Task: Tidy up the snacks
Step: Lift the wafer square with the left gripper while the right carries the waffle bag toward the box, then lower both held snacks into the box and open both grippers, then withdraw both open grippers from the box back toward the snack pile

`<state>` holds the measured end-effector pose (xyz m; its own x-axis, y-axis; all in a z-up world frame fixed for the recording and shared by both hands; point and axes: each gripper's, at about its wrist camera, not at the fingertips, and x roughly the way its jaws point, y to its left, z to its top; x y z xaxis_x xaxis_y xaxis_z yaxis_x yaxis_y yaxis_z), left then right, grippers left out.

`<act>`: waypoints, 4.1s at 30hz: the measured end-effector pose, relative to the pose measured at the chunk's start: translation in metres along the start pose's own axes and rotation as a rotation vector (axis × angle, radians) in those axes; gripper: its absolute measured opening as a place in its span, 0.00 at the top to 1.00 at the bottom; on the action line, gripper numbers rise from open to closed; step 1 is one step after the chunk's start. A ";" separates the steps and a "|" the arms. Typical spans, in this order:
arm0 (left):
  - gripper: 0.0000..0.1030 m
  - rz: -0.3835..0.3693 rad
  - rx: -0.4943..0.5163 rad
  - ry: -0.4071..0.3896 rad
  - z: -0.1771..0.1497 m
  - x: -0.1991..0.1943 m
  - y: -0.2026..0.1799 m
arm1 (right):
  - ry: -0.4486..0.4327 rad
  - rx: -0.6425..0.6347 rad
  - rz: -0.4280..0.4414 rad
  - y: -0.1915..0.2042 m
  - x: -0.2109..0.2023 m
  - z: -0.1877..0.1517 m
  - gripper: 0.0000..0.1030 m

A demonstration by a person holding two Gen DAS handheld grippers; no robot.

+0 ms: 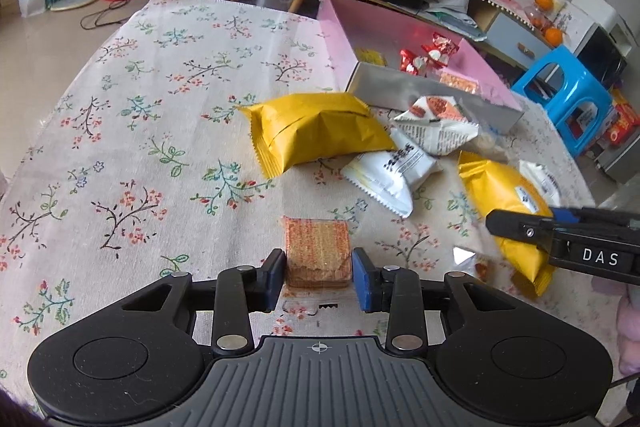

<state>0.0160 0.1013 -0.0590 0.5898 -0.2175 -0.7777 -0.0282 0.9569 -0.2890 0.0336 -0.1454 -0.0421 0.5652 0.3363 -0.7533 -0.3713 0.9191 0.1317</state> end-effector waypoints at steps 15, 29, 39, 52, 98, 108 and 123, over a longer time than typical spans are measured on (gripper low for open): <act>0.68 -0.056 -0.092 -0.055 0.048 -0.014 -0.008 | 0.005 0.277 0.096 -0.015 -0.017 0.040 0.69; 0.68 -0.060 -0.062 -0.109 0.112 0.014 -0.035 | -0.075 0.396 0.085 -0.061 -0.005 0.097 0.69; 0.68 -0.039 0.045 -0.148 0.149 0.056 -0.071 | -0.091 0.448 0.001 -0.096 0.030 0.120 0.69; 0.68 0.080 0.243 -0.241 0.180 0.125 -0.104 | -0.128 0.341 -0.058 -0.128 0.074 0.129 0.69; 0.18 0.084 0.209 -0.170 0.132 0.052 -0.100 | -0.150 0.338 -0.105 -0.098 -0.015 0.110 0.17; 0.13 0.099 0.194 -0.144 0.092 0.021 -0.088 | -0.098 0.331 -0.096 -0.077 -0.031 0.079 0.14; 0.10 0.058 0.191 -0.114 0.043 0.004 -0.068 | -0.103 0.283 -0.129 -0.071 -0.034 0.025 0.12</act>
<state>0.0550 0.0436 -0.0186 0.6792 -0.1480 -0.7189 0.0820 0.9886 -0.1261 0.0593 -0.2168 -0.0099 0.6711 0.2186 -0.7084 -0.0800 0.9713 0.2240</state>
